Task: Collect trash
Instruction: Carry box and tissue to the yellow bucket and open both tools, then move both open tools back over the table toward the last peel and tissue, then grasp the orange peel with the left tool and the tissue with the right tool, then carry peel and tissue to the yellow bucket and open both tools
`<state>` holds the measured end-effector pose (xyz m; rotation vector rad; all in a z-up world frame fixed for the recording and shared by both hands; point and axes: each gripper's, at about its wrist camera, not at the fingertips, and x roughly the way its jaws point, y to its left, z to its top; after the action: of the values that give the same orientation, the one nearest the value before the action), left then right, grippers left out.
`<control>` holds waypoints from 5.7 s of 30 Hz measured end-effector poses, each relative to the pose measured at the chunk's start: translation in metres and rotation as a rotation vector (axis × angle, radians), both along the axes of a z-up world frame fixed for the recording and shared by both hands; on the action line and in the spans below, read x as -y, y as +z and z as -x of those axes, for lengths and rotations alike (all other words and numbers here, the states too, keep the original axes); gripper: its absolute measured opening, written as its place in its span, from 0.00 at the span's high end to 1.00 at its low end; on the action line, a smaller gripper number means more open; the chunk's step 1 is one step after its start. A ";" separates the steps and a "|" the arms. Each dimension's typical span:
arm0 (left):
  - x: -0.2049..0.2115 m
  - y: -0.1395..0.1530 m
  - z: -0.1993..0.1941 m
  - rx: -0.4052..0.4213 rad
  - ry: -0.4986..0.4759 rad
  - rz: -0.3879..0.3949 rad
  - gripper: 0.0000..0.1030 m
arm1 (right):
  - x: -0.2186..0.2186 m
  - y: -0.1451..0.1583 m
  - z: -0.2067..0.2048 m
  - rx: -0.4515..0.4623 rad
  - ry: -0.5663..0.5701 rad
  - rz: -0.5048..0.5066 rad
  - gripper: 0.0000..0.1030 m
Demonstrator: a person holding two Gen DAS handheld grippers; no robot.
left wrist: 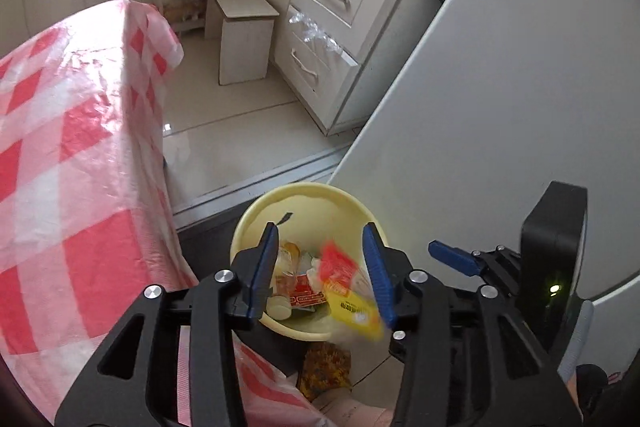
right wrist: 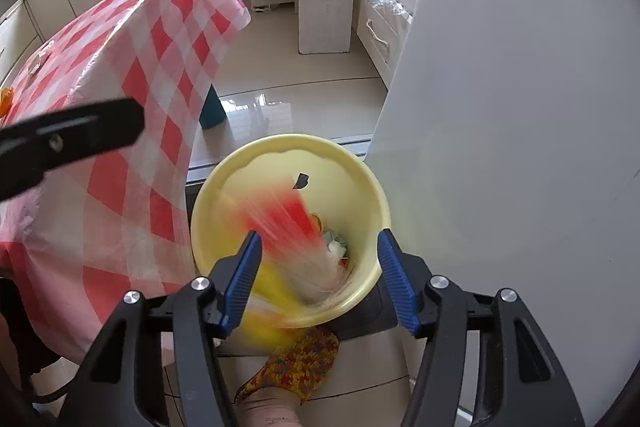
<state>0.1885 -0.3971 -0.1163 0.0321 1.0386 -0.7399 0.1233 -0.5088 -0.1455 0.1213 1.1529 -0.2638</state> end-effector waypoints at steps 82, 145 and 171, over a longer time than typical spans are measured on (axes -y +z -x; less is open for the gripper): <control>-0.334 0.121 -0.021 0.261 0.588 -0.071 0.11 | -0.271 0.085 -0.036 0.369 0.367 0.116 0.20; -0.393 0.010 -0.203 -0.005 0.497 -0.099 0.96 | -0.320 0.060 -0.245 0.219 0.590 -0.099 0.97; -0.406 0.076 -0.165 0.124 0.581 -0.002 0.97 | -0.310 0.045 -0.260 0.181 0.624 -0.177 0.94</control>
<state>0.3536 0.0092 -0.0406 -0.2129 0.8686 -0.2053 0.3829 -0.1993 -0.1002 -0.0617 0.9798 0.3955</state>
